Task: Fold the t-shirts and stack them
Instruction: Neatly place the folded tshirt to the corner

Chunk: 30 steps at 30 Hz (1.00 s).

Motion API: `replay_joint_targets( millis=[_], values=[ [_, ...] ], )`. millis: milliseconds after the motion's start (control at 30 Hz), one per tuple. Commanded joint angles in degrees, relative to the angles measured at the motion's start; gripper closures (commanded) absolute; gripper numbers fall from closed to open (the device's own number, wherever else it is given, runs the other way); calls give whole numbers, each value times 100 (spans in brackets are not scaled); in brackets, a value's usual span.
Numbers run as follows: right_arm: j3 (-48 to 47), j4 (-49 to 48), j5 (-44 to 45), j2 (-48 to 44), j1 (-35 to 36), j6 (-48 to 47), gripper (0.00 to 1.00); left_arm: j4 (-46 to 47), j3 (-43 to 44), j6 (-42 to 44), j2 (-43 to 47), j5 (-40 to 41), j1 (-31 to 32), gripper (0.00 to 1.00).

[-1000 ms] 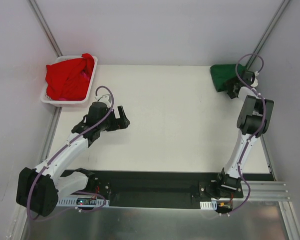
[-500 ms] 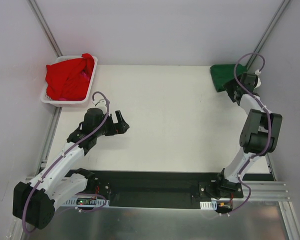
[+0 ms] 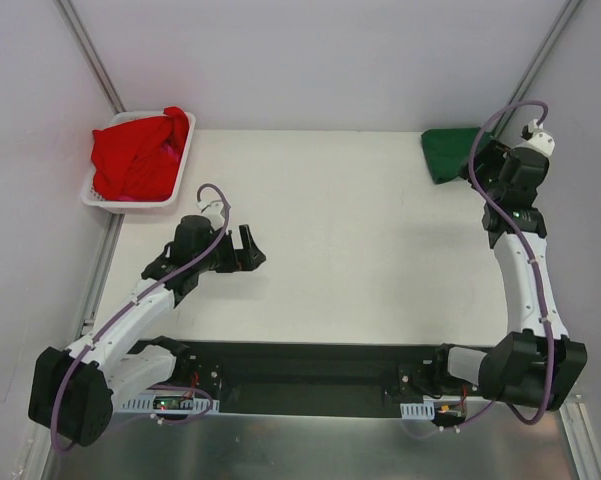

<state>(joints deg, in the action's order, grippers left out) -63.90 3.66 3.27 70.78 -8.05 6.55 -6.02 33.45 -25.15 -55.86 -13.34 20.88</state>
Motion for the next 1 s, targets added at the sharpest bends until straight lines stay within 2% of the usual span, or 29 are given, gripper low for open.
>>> replay_joint_targets(
  millis=[0,167,300,400,433,533,700,967],
  values=[
    [106,600,34,-319,111,-356,30,330,-23,150,-83,-64,-23,1],
    [115,1215,279,-627,787,-540,23,304,240,168,-312,200,-6,1],
    [176,1611,691,-873,1550,-619,2,163,434,221,-435,569,12,1],
    [246,2015,1034,-978,1981,-567,1,-56,574,238,-479,903,12,1],
    [316,2155,1088,-1005,2079,-506,3,-101,601,264,-488,956,21,1],
    [649,2297,1307,-1128,2448,-400,4,-206,645,291,-470,1053,21,1],
    [1186,2367,1939,-1373,3098,-286,4,-321,619,317,-426,1184,82,1],
    [2100,2262,2398,-1857,3740,232,4,-391,408,230,-189,1492,179,1]
  ],
)
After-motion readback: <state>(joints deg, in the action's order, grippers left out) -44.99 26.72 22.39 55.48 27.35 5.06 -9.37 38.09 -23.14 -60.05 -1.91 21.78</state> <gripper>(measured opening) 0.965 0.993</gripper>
